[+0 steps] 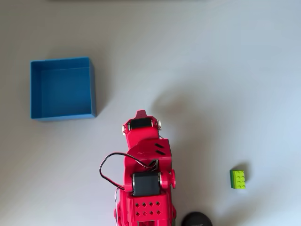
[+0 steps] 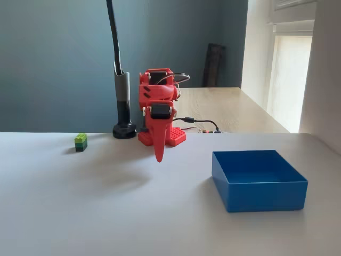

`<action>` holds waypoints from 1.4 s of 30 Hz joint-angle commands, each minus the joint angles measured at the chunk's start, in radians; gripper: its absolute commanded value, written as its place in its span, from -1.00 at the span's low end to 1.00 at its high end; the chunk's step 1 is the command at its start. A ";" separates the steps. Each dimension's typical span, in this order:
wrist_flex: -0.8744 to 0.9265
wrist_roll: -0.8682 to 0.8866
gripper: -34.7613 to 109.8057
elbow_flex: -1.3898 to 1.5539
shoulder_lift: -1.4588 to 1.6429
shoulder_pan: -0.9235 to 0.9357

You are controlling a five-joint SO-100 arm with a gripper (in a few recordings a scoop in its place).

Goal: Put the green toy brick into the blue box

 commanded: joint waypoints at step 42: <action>-0.035 0.014 -0.52 -0.198 -0.121 0.061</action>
